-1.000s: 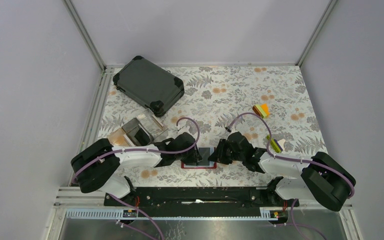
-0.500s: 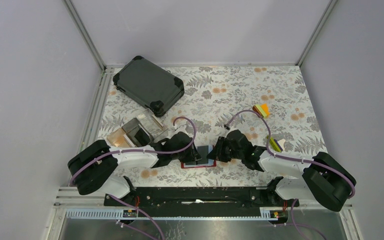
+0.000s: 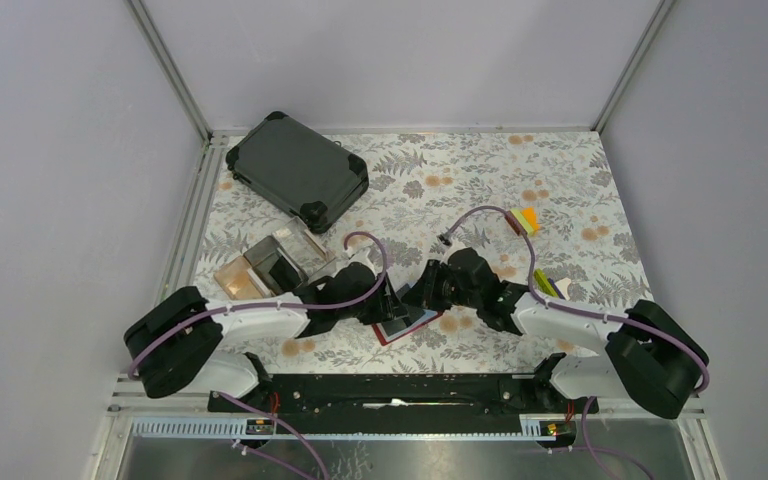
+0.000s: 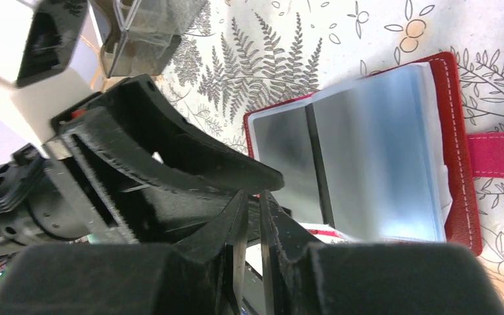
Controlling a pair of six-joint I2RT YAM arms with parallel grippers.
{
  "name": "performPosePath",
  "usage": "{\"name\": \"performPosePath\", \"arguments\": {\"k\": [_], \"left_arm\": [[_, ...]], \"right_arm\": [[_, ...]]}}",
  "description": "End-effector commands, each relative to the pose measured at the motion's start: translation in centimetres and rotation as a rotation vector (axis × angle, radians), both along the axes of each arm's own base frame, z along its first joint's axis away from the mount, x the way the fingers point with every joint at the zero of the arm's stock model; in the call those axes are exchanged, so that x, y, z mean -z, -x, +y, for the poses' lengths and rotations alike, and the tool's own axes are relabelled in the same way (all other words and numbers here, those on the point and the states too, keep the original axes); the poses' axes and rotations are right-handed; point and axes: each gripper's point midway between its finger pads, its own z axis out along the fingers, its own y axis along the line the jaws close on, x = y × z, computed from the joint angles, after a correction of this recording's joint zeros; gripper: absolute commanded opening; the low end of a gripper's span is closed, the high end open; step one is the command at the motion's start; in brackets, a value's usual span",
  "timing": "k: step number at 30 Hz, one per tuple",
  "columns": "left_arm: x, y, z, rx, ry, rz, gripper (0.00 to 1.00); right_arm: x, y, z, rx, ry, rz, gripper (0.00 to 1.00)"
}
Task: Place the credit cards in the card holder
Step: Insert the credit card into the card holder.
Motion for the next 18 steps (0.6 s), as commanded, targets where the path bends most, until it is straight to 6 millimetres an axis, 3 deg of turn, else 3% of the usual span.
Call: {"name": "performPosePath", "arguments": {"k": [1,7,10,14,18], "left_arm": [[-1.7,-0.4,0.4,0.000,0.033,-0.059,0.47],[-2.4,-1.1,3.3,-0.065,-0.034,-0.124,0.55],[-2.0,-1.0,4.4,-0.083,-0.068,-0.104,0.60],[-1.5,-0.6,4.9,-0.102,-0.070,-0.065,0.61],[-0.2,-0.3,5.1,-0.131,-0.075,0.003,0.63]], "right_arm": [[-0.3,-0.3,1.3,-0.044,-0.008,-0.023,0.19],[0.3,-0.3,1.6,-0.057,0.018,-0.023,0.17],[0.7,-1.4,0.2,-0.028,0.141,-0.067,0.21],[1.2,-2.6,-1.7,-0.034,0.293,-0.147,0.35],[2.8,-3.2,-3.4,-0.056,0.459,-0.143,0.39]]}}
